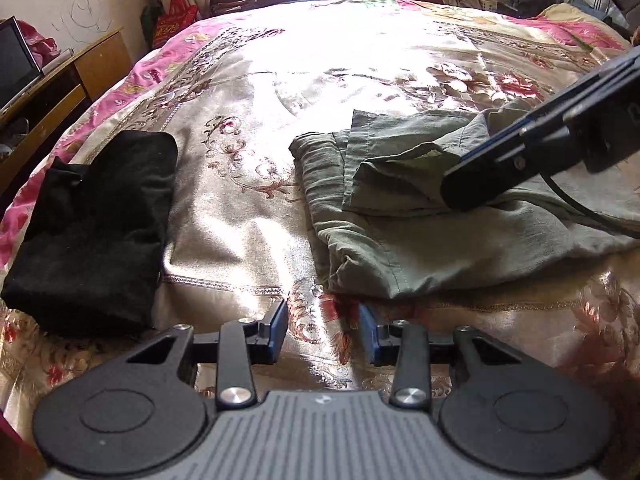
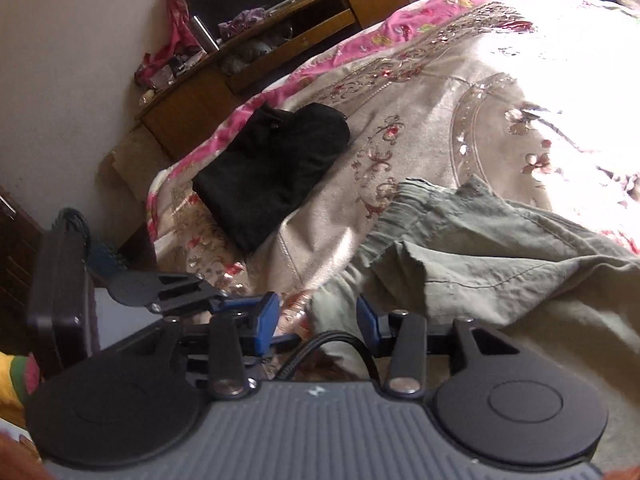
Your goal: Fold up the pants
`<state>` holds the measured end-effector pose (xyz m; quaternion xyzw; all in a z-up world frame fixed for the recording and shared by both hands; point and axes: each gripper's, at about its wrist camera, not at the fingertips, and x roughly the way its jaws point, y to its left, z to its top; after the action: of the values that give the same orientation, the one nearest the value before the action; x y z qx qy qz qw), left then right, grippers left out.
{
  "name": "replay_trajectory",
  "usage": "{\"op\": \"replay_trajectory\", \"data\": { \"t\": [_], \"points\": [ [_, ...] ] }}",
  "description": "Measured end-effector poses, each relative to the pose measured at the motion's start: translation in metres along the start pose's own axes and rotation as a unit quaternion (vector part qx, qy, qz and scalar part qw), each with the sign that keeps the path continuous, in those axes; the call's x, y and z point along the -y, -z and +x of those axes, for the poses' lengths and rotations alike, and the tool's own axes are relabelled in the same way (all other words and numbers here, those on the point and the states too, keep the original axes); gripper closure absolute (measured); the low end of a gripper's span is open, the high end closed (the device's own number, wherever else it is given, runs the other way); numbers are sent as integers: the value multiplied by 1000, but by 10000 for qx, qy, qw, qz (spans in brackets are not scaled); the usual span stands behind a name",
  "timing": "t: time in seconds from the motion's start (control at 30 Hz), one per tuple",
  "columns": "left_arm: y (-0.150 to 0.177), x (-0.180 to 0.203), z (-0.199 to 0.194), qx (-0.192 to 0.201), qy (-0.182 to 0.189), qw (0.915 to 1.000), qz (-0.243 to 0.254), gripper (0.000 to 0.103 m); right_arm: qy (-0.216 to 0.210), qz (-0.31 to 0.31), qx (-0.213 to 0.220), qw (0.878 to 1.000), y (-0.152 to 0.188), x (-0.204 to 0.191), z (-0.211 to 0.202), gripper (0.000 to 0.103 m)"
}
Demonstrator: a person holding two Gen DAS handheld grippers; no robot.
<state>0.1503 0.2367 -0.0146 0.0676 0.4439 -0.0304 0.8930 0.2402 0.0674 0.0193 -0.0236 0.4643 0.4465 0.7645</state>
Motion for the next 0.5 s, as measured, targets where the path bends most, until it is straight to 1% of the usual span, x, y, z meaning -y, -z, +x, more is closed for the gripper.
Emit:
{"op": "replay_trajectory", "data": {
  "t": [0.07,0.13,0.2,0.23,0.3,0.37,0.4,0.43,0.5],
  "points": [
    [-5,1,0,136,38,9999,-17,50,278,-173,-474,9983,1,21,11,59],
    [-10,4,-1,311,73,9995,14,50,359,-166,-573,9976,-5,39,19,59],
    [-16,7,-2,415,132,9990,61,50,314,-40,-607,9977,-20,53,24,59],
    [-18,8,-3,456,175,9988,88,50,221,4,-502,9985,-32,60,25,59],
    [-22,10,-2,528,237,9983,120,50,285,-48,-247,9993,-51,68,31,58],
    [-25,12,0,551,267,9980,136,50,639,-126,-91,9978,-71,75,44,57],
    [-26,12,2,556,276,9980,139,50,717,-106,-22,9974,-83,79,51,55],
    [-27,13,3,561,310,9979,134,50,711,-47,75,9974,-91,82,52,56],
    [-29,15,6,584,320,9976,184,50,853,66,196,9961,-99,80,48,56]
  ]
}}
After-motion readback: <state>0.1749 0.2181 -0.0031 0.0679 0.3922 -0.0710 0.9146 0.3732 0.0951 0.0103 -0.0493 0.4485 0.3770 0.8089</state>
